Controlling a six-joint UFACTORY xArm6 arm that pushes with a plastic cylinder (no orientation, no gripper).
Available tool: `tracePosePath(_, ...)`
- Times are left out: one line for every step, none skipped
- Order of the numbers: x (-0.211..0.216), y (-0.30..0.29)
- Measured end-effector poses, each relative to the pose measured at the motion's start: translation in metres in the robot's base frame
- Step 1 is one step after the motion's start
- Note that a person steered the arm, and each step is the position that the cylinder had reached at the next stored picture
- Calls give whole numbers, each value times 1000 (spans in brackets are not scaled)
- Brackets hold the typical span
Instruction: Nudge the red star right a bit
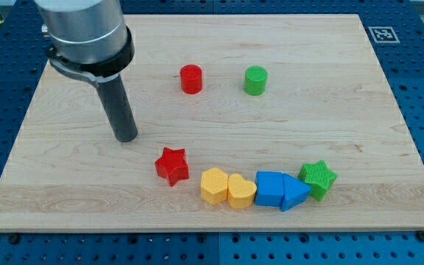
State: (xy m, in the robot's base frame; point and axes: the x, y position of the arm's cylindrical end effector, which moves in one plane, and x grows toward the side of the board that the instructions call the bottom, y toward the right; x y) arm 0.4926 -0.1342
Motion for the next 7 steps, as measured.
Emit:
tracePosePath(18, 0)
tracePosePath(36, 0)
tracePosePath(56, 0)
tracePosePath(74, 0)
tracePosePath(82, 0)
tracePosePath(80, -24)
tracePosePath(71, -46)
